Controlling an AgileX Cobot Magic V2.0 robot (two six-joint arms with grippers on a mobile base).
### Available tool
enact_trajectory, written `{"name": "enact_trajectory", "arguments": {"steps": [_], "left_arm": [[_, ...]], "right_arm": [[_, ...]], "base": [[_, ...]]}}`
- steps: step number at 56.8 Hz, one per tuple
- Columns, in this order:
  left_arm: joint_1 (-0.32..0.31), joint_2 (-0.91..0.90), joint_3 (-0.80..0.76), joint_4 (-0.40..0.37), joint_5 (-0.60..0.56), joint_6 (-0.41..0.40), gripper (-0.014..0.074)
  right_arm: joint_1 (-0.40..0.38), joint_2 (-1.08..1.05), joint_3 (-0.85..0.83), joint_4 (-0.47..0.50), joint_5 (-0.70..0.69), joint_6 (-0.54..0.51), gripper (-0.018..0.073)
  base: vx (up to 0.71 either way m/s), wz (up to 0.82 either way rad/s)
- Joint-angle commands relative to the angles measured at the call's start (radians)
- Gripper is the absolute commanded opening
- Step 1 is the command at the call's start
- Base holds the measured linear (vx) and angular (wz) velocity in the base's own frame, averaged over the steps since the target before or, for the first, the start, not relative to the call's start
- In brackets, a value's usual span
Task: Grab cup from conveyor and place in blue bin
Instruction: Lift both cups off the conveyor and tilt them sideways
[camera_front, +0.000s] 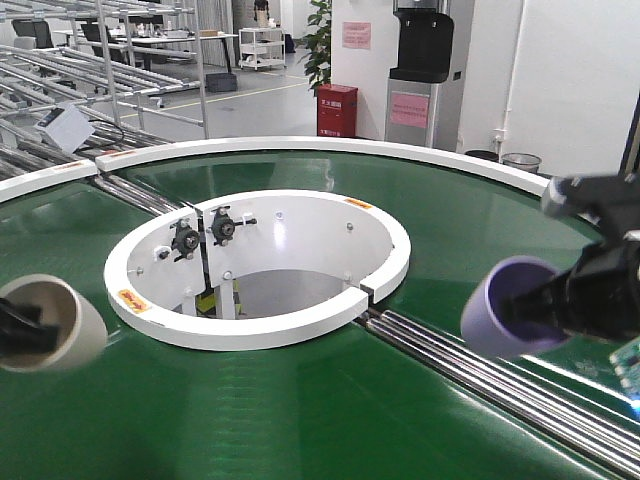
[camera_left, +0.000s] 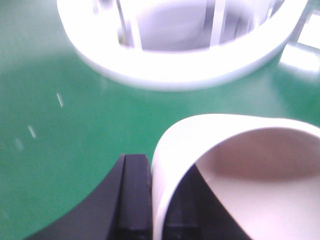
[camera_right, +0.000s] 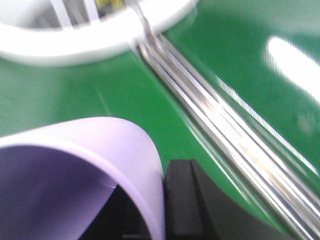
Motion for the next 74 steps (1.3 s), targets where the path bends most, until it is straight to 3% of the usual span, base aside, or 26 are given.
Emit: {"name": "enact_trajectory", "arguments": {"steps": [1,13,20,27,39,74], "left_arm": [[0.001,-0.123,-0.019,-0.024,-0.085,0.016,-0.0008],[0.001,-0.319,0.07,-0.024,-0.086,0.065,-0.0006],[0.001,-0.387,0.124,-0.024,-0.088,0.065,-0.0006],[0.001,-0.417,0.153,-0.024,-0.085,0.065,-0.0006],[0.001,-0.415,0.156,-0.023,-0.08,0.065,-0.0006],[0.001,-0.415,0.156,-0.023,-0.08,0.065,-0.0006]], "right_arm": [[0.006,-0.088,-0.029,-0.026,-0.12,0.054,-0.0009],[0.006,-0.278,0.099,-0.133,-0.203,0.08,-0.0009],[0.006,-0.398,0.24,-0.14,-0.301,0.08,-0.0009],[0.006,-0.46,0.302,-0.135,-0.307,0.08,-0.0009],[0.006,-0.506,0.32,-0.132,-0.239,0.08,-0.0009],[0.006,-0.506,0.32,-0.132,-0.239,0.08,-0.0009]], "base": [[0.0,0.0],[0.0,0.0],[0.0,0.0],[0.0,0.0],[0.0,0.0],[0.0,0.0]]}}
